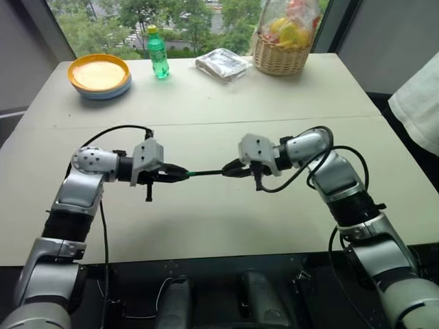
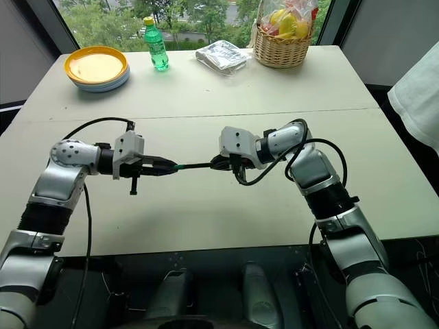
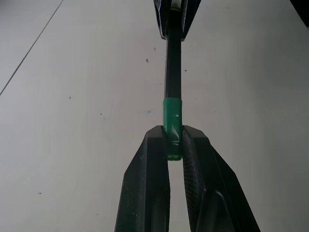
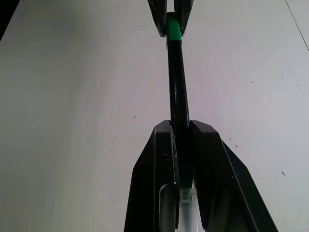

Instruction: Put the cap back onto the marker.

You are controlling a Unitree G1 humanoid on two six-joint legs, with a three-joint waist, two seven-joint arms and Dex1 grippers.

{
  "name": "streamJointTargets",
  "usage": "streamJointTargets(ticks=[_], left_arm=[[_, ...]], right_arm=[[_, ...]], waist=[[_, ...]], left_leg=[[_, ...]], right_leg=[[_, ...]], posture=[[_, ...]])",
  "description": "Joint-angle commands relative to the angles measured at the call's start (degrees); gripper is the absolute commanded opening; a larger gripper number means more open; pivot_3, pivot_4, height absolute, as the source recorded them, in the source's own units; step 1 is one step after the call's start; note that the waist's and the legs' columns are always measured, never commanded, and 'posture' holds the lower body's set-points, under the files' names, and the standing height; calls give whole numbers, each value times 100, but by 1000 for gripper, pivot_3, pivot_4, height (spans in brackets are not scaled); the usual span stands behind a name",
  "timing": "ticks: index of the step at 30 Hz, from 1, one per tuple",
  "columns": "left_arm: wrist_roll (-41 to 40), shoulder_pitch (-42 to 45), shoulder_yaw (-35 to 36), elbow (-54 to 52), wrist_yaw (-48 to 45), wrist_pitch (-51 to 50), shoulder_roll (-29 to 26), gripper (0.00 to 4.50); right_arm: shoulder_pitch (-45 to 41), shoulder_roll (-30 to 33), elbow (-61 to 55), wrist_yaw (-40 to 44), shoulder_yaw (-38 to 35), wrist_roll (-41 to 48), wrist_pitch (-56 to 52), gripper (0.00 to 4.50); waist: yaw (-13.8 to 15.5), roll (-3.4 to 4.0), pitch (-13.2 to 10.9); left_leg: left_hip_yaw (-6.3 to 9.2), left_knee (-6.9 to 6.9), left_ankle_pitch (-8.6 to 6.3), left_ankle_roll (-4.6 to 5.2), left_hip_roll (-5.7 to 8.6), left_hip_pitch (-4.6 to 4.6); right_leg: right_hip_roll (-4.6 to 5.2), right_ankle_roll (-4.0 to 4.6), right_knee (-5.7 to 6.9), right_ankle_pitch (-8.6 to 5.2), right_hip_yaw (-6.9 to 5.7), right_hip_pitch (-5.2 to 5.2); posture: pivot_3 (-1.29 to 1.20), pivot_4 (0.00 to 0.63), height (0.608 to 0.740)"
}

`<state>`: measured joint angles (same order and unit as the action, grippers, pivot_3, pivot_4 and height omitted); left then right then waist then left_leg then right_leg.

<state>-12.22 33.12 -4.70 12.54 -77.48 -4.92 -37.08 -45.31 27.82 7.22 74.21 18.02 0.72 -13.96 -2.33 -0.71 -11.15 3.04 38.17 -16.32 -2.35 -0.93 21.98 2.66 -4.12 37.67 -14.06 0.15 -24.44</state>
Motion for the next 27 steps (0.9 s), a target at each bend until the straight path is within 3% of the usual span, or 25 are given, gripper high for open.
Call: streamJointTargets(ticks=[1, 6, 7, 12, 16, 23, 27], left_arm=[[-271, -74, 197, -499, 279, -259, 31, 1747], [-476, -680, 468, -1114, 505, -584, -267, 4281], [-526, -827, 556, -1261, 574, -631, -325, 4403], [-716, -1538, 1016, -1944, 1049, -867, -488, 4403], [-892, -1865, 1213, -2201, 1456, -1120, -382, 4403], [-990, -1612, 1057, -1936, 1682, -1224, -206, 4403], [-1011, -1222, 891, -1574, 1577, -1218, -116, 4403]], right_arm=[[-345, -92, 183, 189, 88, 125, 491, 0], [-618, 152, 1000, 233, -88, 100, 828, 0], [-645, 235, 1175, 241, -120, 87, 904, 0], [-587, 704, 1791, 124, -341, 27, 999, 0], [-331, 1090, 1738, -475, -618, -131, 602, 0], [616, 1175, 30, -2401, -1771, -66, -2072, 0], [1168, 867, -1129, -3388, -2533, 24, -3852, 0]], waist=[[-18, -1, 0], [-14, 0, -1], [-12, 0, -1], [25, 0, -1], [47, 0, -1], [135, 1, -1], [169, 0, -1]], left_leg=[[0, 0, 0, 0, 0, 0], [-1, -1, 0, 0, -1, 0], [-1, -1, 0, 0, -1, 0], [-2, -1, 0, 0, 0, 3], [-2, -1, 0, 0, 0, 4], [-1, -2, 0, 0, -1, 5], [1, -1, 0, 0, 0, 9]], right_leg=[[0, 0, 0, 0, 0, 0], [1, 0, -1, 0, 2, -2], [1, 0, -1, 0, 1, -2], [6, 0, -4, 0, 1, -2], [7, 0, -7, 0, 1, -2], [2, 1, -7, 0, 2, -5], [3, 1, -7, 0, 0, -5]], posture=[[0, 150, 740], [0, 150, 740], [0, 150, 740], [0, 150, 740], [0, 150, 740], [0, 150, 740], [0, 150, 740]])
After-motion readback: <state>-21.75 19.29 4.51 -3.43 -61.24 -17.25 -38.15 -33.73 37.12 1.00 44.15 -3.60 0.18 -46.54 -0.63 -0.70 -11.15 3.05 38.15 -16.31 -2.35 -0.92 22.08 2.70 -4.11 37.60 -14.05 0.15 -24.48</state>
